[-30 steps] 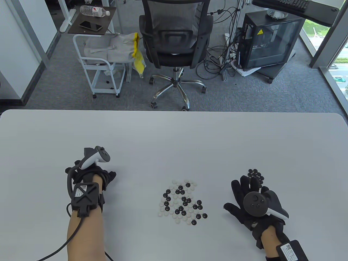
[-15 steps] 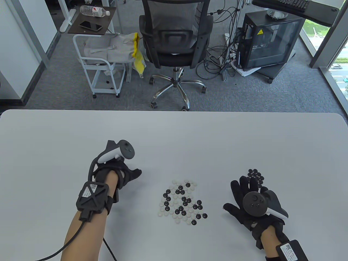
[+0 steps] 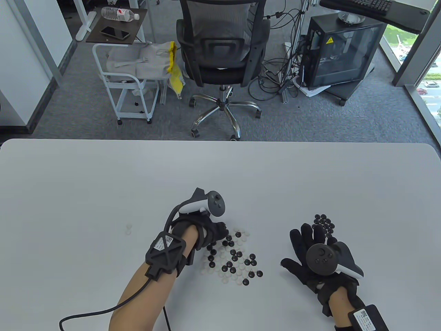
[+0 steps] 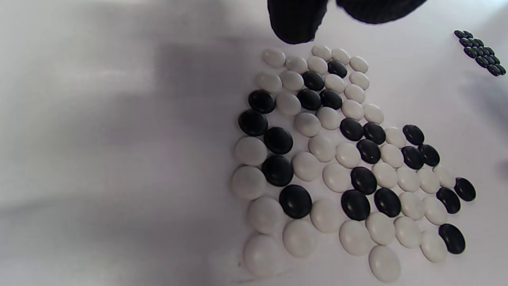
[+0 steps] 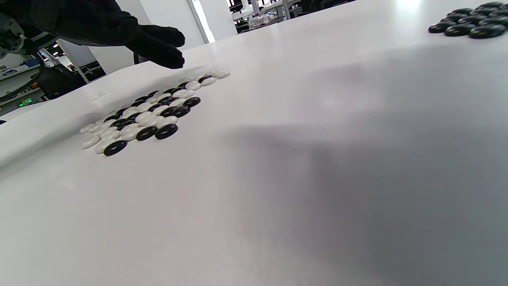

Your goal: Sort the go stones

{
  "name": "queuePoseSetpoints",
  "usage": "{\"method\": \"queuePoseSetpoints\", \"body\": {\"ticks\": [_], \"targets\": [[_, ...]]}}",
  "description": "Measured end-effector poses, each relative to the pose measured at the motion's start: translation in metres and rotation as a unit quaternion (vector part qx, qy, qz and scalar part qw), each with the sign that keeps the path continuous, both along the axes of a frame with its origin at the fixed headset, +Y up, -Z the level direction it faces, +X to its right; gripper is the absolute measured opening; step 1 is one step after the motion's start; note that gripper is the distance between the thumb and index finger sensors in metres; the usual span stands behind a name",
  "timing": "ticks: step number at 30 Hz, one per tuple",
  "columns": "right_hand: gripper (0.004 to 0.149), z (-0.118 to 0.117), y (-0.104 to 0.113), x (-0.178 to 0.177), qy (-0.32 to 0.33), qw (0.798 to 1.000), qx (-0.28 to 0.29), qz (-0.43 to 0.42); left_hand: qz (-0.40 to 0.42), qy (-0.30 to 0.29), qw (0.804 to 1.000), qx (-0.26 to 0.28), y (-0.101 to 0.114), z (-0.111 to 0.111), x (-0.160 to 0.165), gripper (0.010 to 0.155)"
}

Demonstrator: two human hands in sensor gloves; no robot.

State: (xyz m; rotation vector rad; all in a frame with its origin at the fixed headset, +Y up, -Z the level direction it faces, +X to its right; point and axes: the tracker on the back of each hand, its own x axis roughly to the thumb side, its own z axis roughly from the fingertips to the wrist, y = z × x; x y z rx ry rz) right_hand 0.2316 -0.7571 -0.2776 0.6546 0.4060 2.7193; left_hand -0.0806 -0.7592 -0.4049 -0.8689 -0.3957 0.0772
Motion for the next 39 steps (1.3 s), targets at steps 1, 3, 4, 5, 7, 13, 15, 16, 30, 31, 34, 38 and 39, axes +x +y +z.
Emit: {"method": "queuePoseSetpoints", "body": {"ticks": [1,3,4,5,7,13,15,16,30,31,34,38,39], "targets": [[0.086,0.0,0.0,0.0,0.0,1.0,0.0,0.0,-0.001,0.002,1.0,-0.003,-0.002,0.0,0.001,0.071],[0.086,0.0,0.0,0.0,-0.001,1.0,-0.002,0.0,-0.004,0.007,1.0,-0.009,-0.008,-0.002,0.001,0.071],[0.086,0.0,0.0,0.0,-0.001,1.0,-0.002,0.0,-0.009,0.011,1.0,-0.008,-0.009,-0.002,-0.001,0.071],[0.086,0.0,0.0,0.0,-0.002,1.0,-0.003,0.001,-0.015,0.016,1.0,-0.005,-0.009,-0.003,-0.004,0.07],[0.086,0.001,0.0,0.001,-0.002,1.0,-0.003,0.0,-0.022,0.041,0.999,0.0,-0.008,-0.007,-0.018,0.07],[0.086,0.001,0.001,0.003,-0.003,1.0,-0.004,0.002,-0.052,0.138,0.989,-0.004,-0.003,-0.017,-0.085,0.07],[0.086,0.001,0.001,0.003,-0.004,1.0,-0.004,0.002,-0.076,0.179,0.981,-0.003,0.001,-0.019,-0.115,0.07],[0.086,0.001,0.001,0.004,-0.005,1.0,-0.005,0.003,-0.091,0.2,0.975,-0.005,0.002,-0.018,-0.132,0.07],[0.086,0.001,0.001,0.005,-0.006,1.0,-0.009,0.009,-0.105,0.3,0.948,-0.026,0.003,0.003,-0.227,0.071],[0.086,0.0,0.001,0.005,-0.006,1.0,-0.009,0.009,-0.103,0.298,0.948,-0.025,0.004,0.003,-0.227,0.071],[0.086,0.0,0.001,0.005,-0.007,1.0,-0.011,0.009,-0.087,0.281,0.956,-0.011,0.012,0.002,-0.218,0.071],[0.087,0.0,0.001,0.005,-0.006,1.0,-0.012,0.011,-0.071,0.224,0.972,0.016,0.029,-0.002,-0.185,0.071],[0.086,0.0,0.001,0.005,-0.006,1.0,-0.012,0.011,-0.068,0.209,0.975,0.022,0.033,-0.002,-0.176,0.071]]}}
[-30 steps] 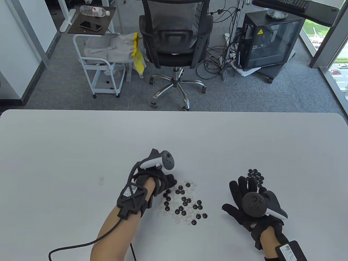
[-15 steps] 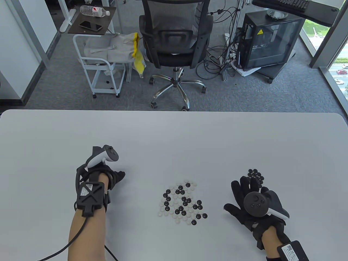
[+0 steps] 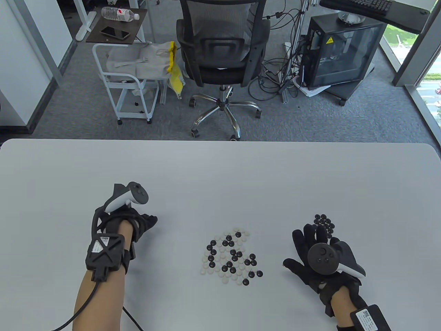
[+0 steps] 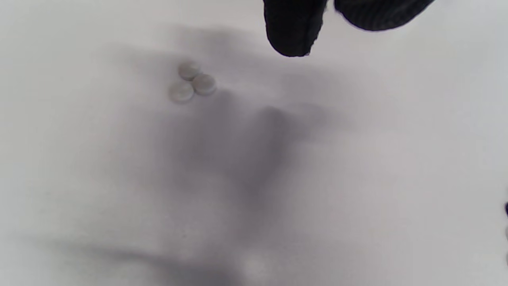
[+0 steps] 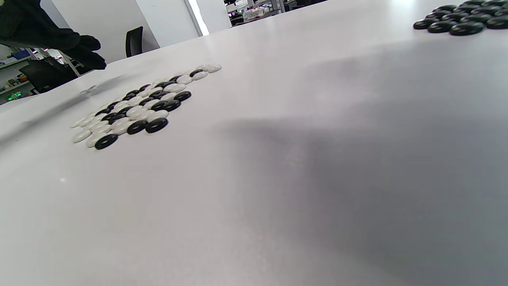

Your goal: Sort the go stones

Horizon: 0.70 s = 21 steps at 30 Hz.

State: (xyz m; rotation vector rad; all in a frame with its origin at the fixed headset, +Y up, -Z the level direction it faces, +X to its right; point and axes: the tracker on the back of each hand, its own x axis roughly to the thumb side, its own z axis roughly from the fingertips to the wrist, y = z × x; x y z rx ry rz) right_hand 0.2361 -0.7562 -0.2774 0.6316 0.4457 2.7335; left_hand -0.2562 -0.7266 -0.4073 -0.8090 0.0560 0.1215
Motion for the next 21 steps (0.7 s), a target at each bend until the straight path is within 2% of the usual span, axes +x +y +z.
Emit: {"method": "queuePoseSetpoints", "body": {"ticks": [5,11,17,21], "targets": [[0.086,0.0,0.0,0.0,0.0,1.0,0.002,-0.001,0.02,-0.095,0.995,0.015,0.011,0.0,0.061,0.07],[0.086,0.0,0.0,0.0,0.0,1.0,0.003,-0.002,0.072,-0.188,0.98,0.002,-0.002,0.002,0.138,0.069],[0.086,0.0,0.0,0.0,-0.001,1.0,0.001,-0.002,0.089,-0.223,0.971,-0.02,-0.027,-0.003,0.191,0.07],[0.087,0.0,0.0,0.0,-0.001,1.0,0.001,-0.003,0.095,-0.225,0.969,-0.031,-0.04,-0.004,0.208,0.071]]}}
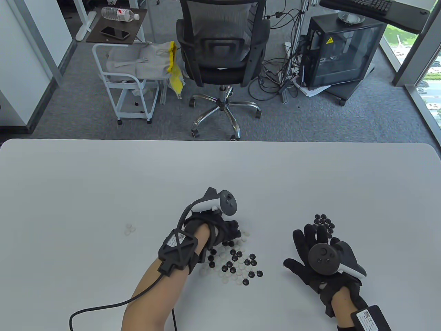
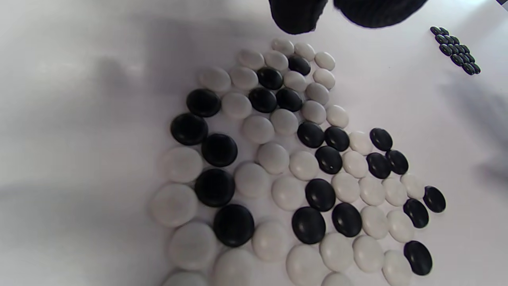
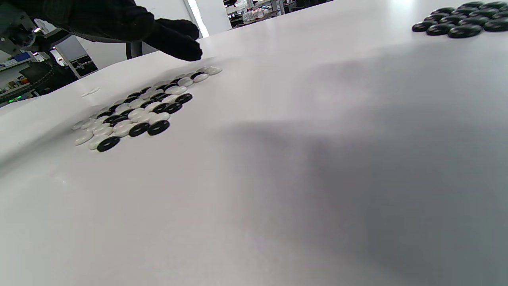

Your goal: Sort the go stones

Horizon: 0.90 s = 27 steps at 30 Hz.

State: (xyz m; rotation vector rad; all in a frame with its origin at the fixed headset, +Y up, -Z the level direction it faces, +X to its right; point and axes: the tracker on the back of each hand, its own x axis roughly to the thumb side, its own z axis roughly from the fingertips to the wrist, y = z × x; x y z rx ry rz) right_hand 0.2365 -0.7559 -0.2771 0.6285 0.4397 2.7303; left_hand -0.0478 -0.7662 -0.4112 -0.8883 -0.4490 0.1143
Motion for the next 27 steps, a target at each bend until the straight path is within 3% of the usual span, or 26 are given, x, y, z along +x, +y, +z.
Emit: {"method": "queuePoseSetpoints", "body": {"ticks": [6,9,13,18,27], "targets": [[0.087,0.001,0.001,0.002,-0.002,1.0,0.001,-0.003,-0.009,0.029,1.0,-0.009,-0.012,-0.008,-0.005,0.071],[0.087,0.002,0.003,0.004,-0.004,1.0,0.004,-0.006,-0.021,0.092,0.995,-0.009,-0.008,-0.021,-0.037,0.071],[0.087,0.002,0.004,0.005,-0.002,1.0,0.007,-0.007,-0.069,0.2,0.977,-0.008,-0.003,-0.031,-0.108,0.07],[0.087,0.001,0.002,0.008,-0.002,1.0,0.001,0.0,-0.086,0.293,0.952,-0.014,0.0,-0.027,-0.176,0.071],[0.087,0.0,-0.001,0.008,-0.002,1.0,-0.007,0.005,-0.105,0.348,0.931,-0.012,0.001,-0.011,-0.243,0.072]]}}
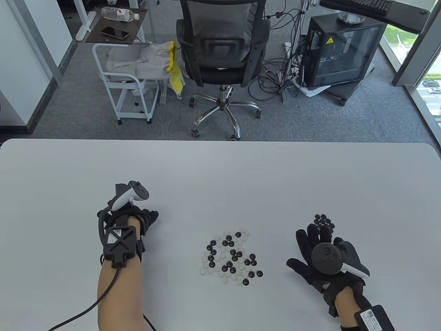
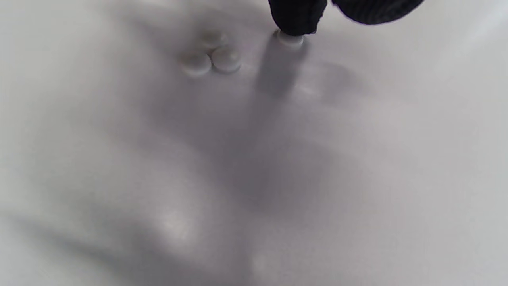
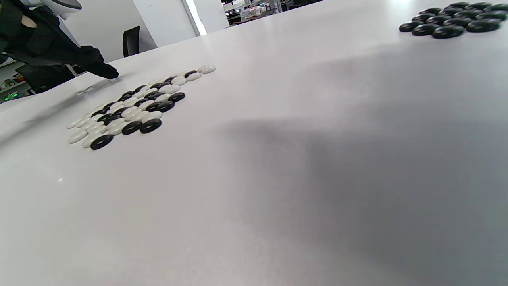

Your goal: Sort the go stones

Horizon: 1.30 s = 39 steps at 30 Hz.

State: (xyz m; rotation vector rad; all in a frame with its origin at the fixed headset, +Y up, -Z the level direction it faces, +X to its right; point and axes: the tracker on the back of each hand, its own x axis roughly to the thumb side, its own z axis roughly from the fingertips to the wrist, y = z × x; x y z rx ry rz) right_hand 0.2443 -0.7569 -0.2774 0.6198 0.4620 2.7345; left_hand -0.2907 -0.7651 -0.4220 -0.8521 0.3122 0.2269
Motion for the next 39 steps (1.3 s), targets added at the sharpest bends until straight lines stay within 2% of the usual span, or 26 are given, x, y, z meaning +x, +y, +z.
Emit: {"method": "queuePoseSetpoints", "body": {"ticks": [10,16,19,23,26,30,33,39], "targets": [[0.087,0.0,0.0,-0.002,-0.001,1.0,-0.008,0.004,0.006,0.018,1.0,-0.009,0.0,0.009,-0.021,0.073],[0.087,0.0,-0.001,-0.003,0.0,1.0,-0.008,0.004,0.007,0.014,1.0,-0.007,0.006,0.01,-0.021,0.073],[0.087,-0.001,-0.001,-0.004,0.001,1.0,-0.007,0.003,0.014,-0.006,1.0,0.003,0.013,0.009,-0.012,0.073],[0.087,-0.001,-0.001,-0.004,0.002,1.0,-0.006,0.004,0.033,-0.086,0.996,0.017,0.026,0.007,0.021,0.071],[0.086,-0.001,-0.002,-0.004,0.002,1.0,-0.008,0.005,0.052,-0.176,0.983,0.028,0.033,0.008,0.057,0.07],[0.086,-0.001,-0.001,-0.004,0.002,1.0,-0.006,0.003,0.069,-0.252,0.965,0.025,0.036,0.012,0.103,0.068],[0.087,-0.001,-0.002,-0.005,0.003,1.0,-0.007,0.004,0.069,-0.302,0.951,0.021,0.032,0.017,0.137,0.068],[0.086,0.0,-0.002,-0.005,0.003,1.0,-0.007,0.004,0.084,-0.356,0.931,0.005,0.015,0.024,0.183,0.068]]}}
